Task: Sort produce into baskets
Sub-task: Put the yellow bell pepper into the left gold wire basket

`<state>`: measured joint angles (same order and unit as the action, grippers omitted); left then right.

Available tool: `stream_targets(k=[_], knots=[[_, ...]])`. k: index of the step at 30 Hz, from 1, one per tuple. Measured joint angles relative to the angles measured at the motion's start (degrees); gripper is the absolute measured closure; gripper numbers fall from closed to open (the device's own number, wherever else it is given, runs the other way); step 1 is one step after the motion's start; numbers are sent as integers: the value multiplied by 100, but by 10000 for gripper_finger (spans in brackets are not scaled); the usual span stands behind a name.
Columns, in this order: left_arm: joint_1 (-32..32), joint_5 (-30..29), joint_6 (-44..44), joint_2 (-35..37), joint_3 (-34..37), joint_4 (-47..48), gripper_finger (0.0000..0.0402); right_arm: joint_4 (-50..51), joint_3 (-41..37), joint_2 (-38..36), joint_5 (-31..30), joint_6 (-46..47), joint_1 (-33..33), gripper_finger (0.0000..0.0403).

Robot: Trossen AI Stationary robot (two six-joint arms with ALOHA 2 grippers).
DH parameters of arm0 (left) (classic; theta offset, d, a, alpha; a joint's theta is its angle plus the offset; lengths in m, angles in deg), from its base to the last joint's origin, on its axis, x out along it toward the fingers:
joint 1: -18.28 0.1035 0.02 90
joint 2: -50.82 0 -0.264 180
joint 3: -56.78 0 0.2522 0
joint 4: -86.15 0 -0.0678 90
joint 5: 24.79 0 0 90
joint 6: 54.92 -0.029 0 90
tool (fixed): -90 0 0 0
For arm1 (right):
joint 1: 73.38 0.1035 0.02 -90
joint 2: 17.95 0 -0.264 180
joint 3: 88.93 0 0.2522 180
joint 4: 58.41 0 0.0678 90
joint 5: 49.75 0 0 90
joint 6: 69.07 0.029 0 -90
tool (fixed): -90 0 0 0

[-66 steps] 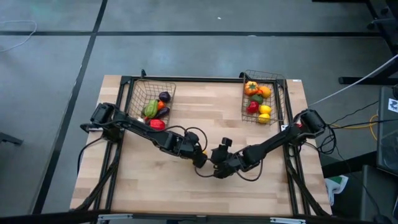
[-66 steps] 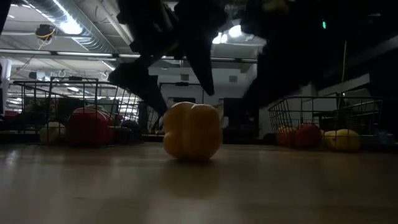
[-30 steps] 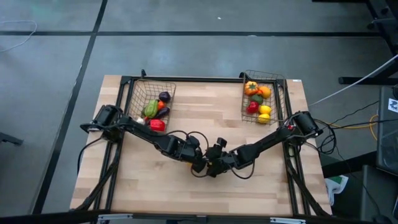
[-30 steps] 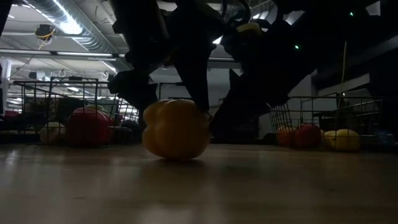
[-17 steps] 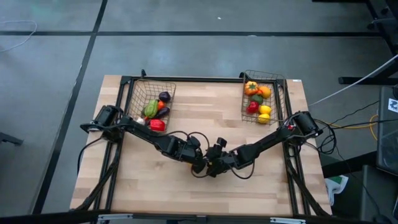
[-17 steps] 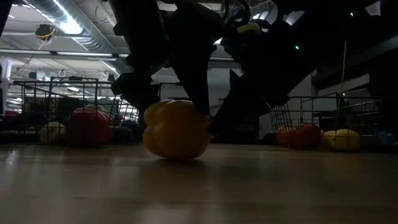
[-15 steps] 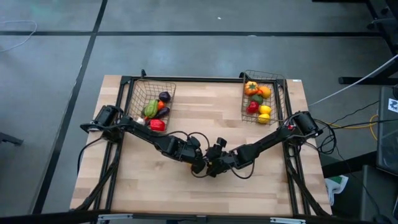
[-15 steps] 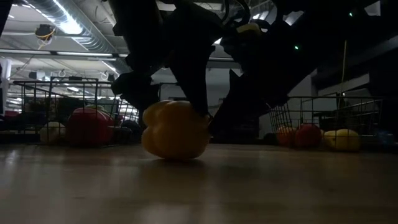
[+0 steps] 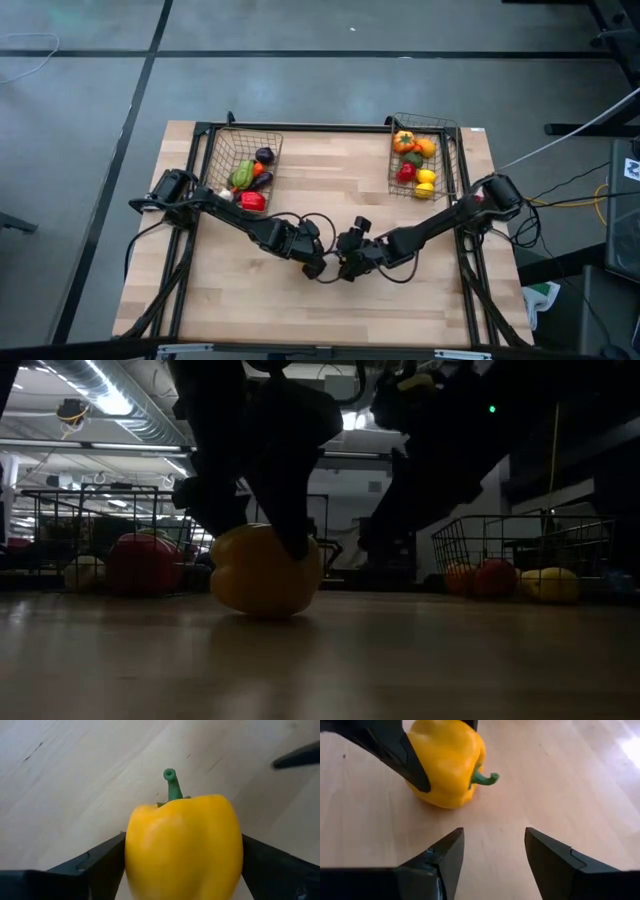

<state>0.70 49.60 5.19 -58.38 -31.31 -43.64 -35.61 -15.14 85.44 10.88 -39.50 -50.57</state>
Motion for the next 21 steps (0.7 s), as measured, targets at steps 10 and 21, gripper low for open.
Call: stream_targets(k=[10, 21], knots=[[57, 3, -6, 36, 0, 46, 81, 1283, 2, -851, -1, -150, 0, 194], [683, 67, -547, 951, 0, 280, 83, 2503, 2, -2140, -107, -158, 2, 194]])
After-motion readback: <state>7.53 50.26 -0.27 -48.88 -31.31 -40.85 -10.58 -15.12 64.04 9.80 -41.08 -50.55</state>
